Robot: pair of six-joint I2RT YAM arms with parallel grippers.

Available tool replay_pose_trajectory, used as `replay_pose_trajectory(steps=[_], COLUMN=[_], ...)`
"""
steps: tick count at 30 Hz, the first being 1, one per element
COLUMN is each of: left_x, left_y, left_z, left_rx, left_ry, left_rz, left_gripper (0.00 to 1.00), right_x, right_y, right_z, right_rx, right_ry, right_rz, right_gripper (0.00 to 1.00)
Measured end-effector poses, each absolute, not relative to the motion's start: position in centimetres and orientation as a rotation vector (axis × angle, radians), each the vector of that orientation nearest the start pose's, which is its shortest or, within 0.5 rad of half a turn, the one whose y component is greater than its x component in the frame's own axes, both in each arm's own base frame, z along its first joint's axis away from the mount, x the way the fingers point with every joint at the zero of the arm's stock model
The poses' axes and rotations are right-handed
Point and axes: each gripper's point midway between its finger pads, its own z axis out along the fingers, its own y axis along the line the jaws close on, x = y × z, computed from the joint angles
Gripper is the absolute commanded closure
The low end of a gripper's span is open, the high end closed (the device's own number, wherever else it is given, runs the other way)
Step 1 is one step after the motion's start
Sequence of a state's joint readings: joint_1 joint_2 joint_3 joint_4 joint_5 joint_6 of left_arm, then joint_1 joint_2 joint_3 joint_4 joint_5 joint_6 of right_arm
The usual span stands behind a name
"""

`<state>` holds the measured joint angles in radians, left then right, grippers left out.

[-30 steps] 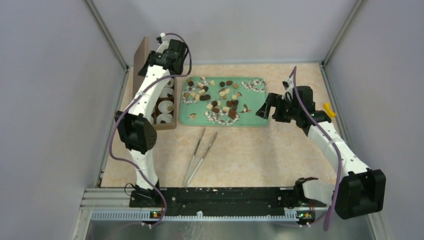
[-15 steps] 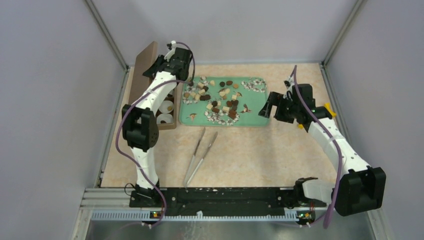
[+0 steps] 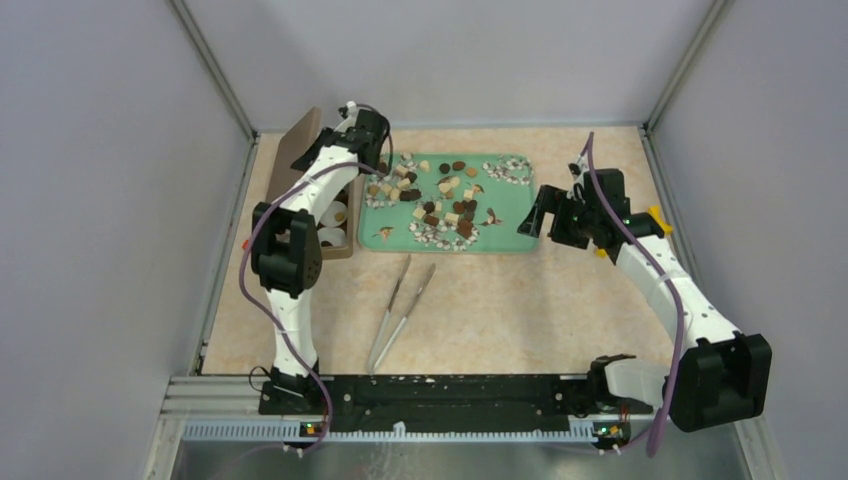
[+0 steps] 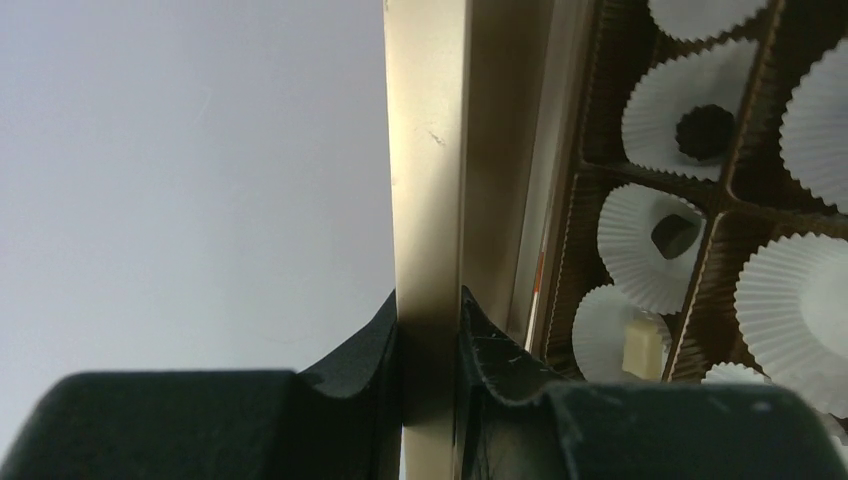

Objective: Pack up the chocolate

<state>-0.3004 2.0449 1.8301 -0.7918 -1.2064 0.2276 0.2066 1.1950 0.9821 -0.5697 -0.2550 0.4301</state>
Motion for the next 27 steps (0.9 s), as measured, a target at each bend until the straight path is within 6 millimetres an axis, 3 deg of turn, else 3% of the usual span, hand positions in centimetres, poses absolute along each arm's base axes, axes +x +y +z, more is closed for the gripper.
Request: replay_pose_trajectory(steps=[7, 18, 27], left_x=[44.9, 45.1, 46.2], left_y=[3.5, 3.4, 2.4], left_z=[18.7, 19.1, 17.8], left_rx=[0.177, 0.123, 0.159], left_ry=[2.288, 2.294, 2.254], left_rz=[1.497, 1.478, 1.525], left_gripper=[1.00, 1.00, 1.00], right_x=[29.9, 29.7, 29.2], right_y=[12.5, 12.5, 12.6], right_z=[16.8, 16.2, 15.5], right_rx=[0.143, 0.146, 0.164], right_ry=[2.409, 2.422, 2.434], right_rz=[0.603, 0.602, 0.616], right_gripper=[0.11, 0.12, 0.12])
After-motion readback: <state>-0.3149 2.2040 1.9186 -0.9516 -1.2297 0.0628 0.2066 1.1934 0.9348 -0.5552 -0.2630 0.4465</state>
